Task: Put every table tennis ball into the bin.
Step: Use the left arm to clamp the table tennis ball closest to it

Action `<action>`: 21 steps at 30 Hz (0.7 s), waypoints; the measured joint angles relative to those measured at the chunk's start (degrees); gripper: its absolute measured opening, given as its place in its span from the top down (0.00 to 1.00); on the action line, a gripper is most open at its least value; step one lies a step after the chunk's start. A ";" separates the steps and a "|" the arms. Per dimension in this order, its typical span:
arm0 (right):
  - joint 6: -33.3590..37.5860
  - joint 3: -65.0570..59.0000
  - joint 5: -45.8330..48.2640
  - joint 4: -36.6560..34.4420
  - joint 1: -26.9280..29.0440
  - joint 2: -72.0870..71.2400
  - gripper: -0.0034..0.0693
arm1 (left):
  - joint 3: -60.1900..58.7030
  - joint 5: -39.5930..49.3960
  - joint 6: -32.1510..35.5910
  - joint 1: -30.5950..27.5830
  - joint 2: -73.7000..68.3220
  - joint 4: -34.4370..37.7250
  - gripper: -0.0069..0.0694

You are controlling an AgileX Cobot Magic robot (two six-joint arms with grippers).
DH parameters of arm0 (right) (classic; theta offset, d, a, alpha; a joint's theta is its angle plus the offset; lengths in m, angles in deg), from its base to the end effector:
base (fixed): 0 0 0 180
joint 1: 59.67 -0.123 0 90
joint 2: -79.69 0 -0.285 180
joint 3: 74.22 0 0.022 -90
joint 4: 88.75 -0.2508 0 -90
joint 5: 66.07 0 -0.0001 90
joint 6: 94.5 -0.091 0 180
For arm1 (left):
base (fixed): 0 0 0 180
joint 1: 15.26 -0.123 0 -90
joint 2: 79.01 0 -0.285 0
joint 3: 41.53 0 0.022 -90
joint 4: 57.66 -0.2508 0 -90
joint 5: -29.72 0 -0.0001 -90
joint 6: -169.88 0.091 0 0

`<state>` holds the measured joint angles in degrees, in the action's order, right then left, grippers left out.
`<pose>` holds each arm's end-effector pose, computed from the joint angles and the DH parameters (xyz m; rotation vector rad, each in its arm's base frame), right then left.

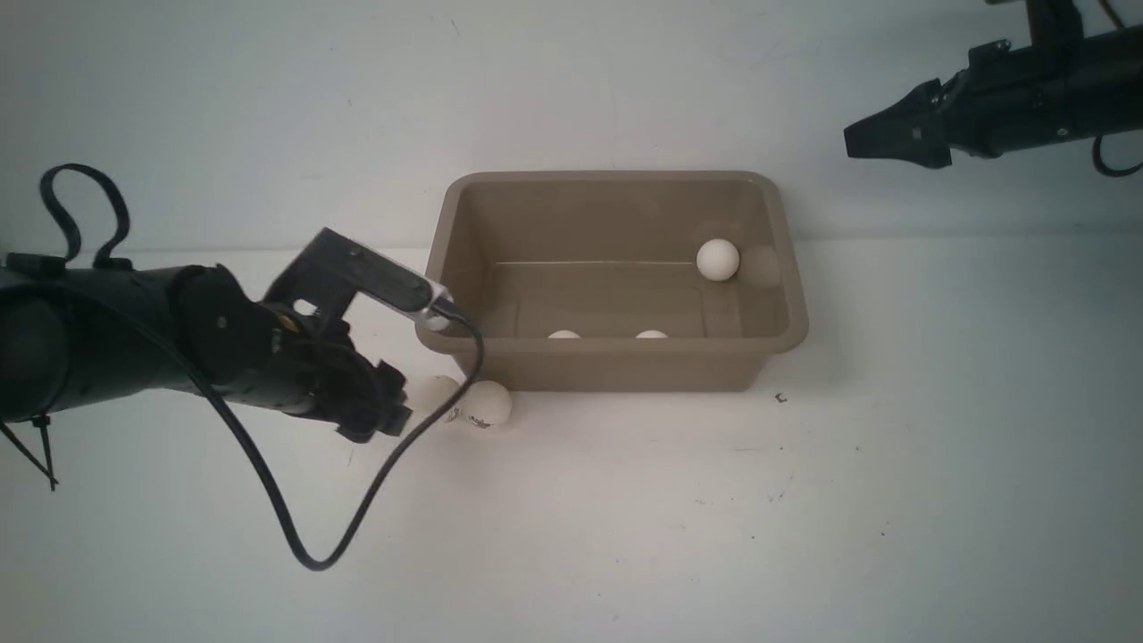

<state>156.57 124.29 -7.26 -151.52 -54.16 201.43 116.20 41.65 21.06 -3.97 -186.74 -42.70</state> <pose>0.4414 0.0270 0.2839 -0.7351 2.0599 0.7473 0.3418 -0.0732 0.1789 0.6157 2.3907 -0.0265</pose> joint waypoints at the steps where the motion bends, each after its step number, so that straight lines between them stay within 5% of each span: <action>1: 0.00 0.00 0.00 0.00 0.00 0.00 0.50 | 0.00 -0.31 0.60 -0.19 -0.50 0.00 0.23; 21: 0.41 0.00 -0.57 -0.12 0.00 0.00 0.50 | 0.00 -2.81 13.84 3.39 -3.45 11.19 0.25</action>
<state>156.98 124.29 -7.83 -151.64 -54.16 201.43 116.20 38.84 34.90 -0.58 -190.20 -31.52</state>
